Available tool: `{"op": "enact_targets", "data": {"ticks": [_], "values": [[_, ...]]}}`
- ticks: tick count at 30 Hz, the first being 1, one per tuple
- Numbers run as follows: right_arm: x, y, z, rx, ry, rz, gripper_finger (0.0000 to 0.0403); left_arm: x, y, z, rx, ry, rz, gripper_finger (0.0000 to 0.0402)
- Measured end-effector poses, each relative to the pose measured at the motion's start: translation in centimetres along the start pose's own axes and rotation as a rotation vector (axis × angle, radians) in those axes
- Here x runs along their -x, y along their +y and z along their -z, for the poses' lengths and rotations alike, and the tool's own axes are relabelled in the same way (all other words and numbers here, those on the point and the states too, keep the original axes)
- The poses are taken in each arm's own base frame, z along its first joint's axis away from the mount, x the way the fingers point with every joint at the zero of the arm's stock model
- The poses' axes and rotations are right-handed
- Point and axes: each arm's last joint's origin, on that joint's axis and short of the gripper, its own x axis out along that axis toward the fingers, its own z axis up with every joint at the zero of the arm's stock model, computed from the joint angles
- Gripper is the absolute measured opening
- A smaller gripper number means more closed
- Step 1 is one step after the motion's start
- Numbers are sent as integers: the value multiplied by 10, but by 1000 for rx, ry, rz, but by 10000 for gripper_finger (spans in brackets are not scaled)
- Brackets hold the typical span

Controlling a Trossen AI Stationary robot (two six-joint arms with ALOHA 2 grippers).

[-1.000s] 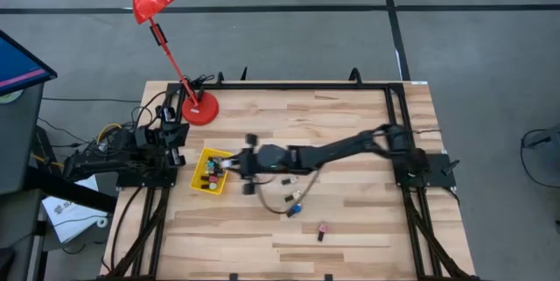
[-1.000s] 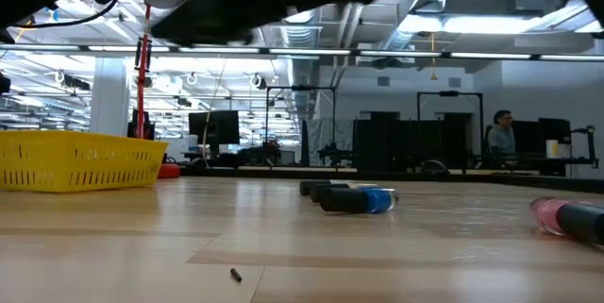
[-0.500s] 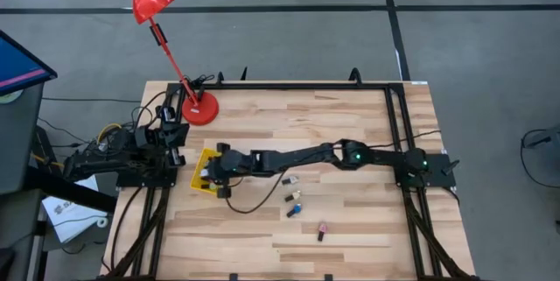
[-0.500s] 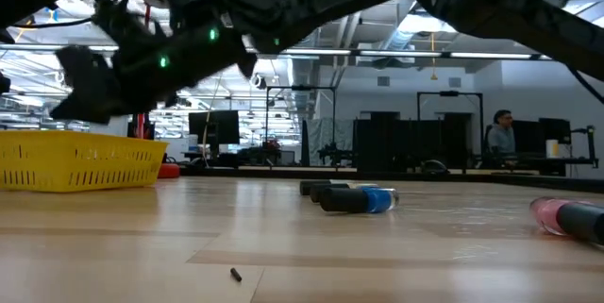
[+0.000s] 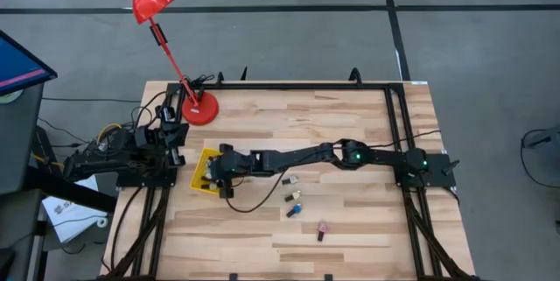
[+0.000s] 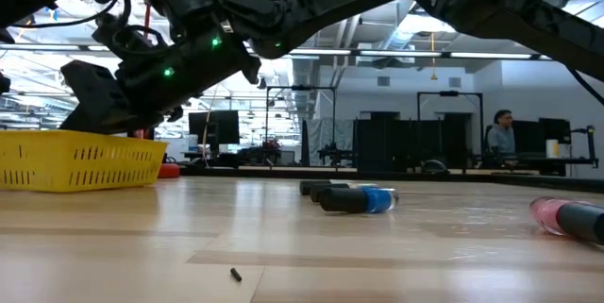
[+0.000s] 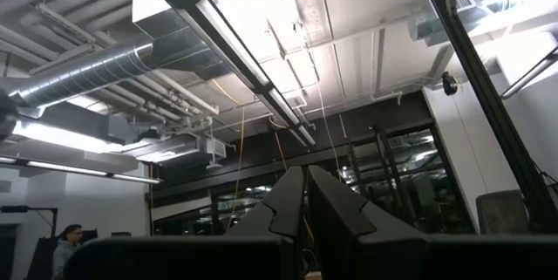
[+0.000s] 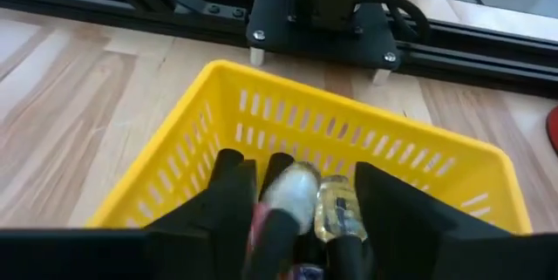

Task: Pick & Place Nail Polish
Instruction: Put the silver nail polish bottle into the yellow basket

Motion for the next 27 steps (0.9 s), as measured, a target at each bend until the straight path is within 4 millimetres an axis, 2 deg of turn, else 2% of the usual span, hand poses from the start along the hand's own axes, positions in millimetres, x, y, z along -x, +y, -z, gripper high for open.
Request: {"op": "enact_targets", "data": {"ticks": [5, 8, 11, 13, 15, 19, 24, 27], "values": [[7, -1, -7, 13, 23, -4, 236, 0, 0, 0, 0, 0, 0, 14], [31, 1, -33, 94, 44, -12, 243, 0, 0, 0, 0, 0, 0, 14], [82, 0, -78, 178, 73, -33, 237, 0, 0, 0, 0, 0, 0, 14], [129, -3, -111, 211, 92, -45, 228, 0, 0, 0, 0, 0, 0, 14], [174, -10, -132, 223, 131, -54, 219, 0, 0, 0, 0, 0, 0, 14], [240, -16, -143, 230, 298, -44, 200, 0, 0, 0, 0, 0, 0, 14], [338, -24, -153, 121, 423, 55, 175, 0, 0, 0, 0, 1, 0, 14], [364, -23, -137, 79, 517, 131, 163, 0, 0, 0, 0, 1, 0, 14]]}}
